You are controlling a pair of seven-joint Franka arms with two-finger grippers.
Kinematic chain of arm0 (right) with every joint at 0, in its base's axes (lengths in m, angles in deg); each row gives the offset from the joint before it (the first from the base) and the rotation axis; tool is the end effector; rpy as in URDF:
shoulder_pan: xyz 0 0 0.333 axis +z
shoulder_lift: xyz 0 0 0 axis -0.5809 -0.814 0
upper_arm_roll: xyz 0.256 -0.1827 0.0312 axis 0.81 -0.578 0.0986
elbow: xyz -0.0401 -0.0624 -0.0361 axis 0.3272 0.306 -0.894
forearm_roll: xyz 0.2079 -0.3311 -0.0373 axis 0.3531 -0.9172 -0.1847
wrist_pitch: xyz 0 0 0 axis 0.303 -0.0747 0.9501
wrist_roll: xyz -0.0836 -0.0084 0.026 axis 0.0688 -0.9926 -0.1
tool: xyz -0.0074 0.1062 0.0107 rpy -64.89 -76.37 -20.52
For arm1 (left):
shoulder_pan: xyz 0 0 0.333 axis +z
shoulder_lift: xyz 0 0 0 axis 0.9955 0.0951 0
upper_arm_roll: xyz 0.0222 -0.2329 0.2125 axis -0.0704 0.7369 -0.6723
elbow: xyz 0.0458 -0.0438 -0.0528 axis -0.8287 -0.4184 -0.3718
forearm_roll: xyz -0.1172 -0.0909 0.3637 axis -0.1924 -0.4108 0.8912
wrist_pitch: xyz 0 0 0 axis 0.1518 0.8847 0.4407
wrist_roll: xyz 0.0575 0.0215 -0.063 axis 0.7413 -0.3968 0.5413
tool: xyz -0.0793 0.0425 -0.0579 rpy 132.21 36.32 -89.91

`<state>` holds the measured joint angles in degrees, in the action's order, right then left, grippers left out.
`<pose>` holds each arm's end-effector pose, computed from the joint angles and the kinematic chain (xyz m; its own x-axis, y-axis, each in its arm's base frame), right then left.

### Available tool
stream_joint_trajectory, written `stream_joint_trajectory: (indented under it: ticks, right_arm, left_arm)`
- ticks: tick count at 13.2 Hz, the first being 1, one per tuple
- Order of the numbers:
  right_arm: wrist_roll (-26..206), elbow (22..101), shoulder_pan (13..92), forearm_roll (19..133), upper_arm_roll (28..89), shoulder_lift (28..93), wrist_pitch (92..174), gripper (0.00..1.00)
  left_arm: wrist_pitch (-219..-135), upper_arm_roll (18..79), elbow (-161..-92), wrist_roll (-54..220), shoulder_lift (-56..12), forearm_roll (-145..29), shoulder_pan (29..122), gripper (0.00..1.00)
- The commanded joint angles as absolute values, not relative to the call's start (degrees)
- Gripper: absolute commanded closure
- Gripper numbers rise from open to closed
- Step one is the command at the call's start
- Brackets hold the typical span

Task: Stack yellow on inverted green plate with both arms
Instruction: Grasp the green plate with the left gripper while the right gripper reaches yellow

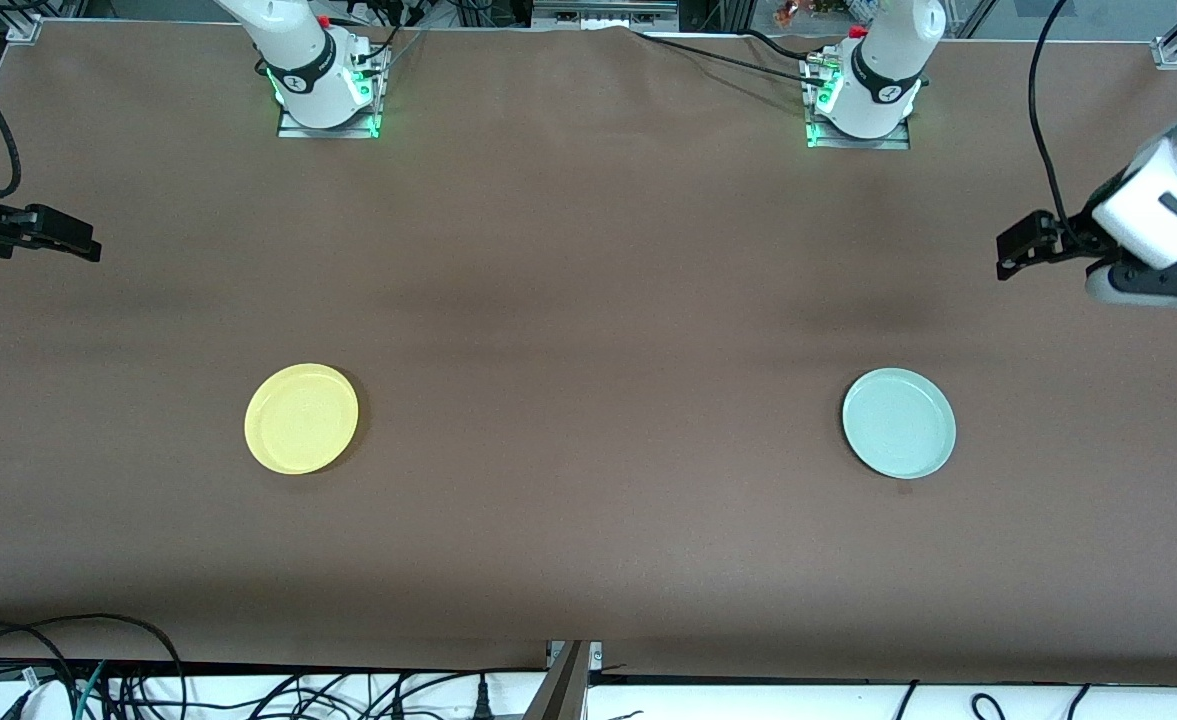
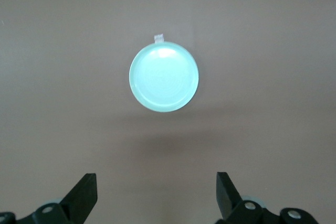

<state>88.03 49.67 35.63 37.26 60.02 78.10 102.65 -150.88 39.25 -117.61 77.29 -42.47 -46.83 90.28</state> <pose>0.5749 -0.0403 0.5828 0.9900 -0.0186 -0.1397 -0.0135 -0.9992 0.0371 0.5799 -0.0267 0.5721 0.9957 -0.0515 -0.0770 -0.0531 -0.9984 -0.0187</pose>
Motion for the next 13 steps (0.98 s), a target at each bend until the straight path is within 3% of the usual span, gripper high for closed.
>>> stream_joint_trajectory:
  ticks: [1,7,10,13]
  right_arm:
    - [88.17,48.28,35.69,38.05,60.26,77.14,102.42,0.00]
    - [88.43,48.28,35.42,38.14,60.17,76.08,103.83,0.00]
    - [88.43,48.28,35.42,37.52,60.17,74.42,103.92,0.00]
    - [88.43,48.28,34.55,37.60,59.39,72.40,105.75,0.00]
  left_arm:
    - [-149.64,39.82,-117.15,78.14,-38.54,-45.73,90.70,0.00]
    - [-171.57,39.82,-131.38,82.88,-31.94,-45.64,91.13,0.00]
    - [-187.99,39.73,-138.32,82.36,-27.03,-45.55,94.03,0.00]
    - [-195.58,39.64,-138.34,81.30,-20.44,-39.87,96.05,0.00]
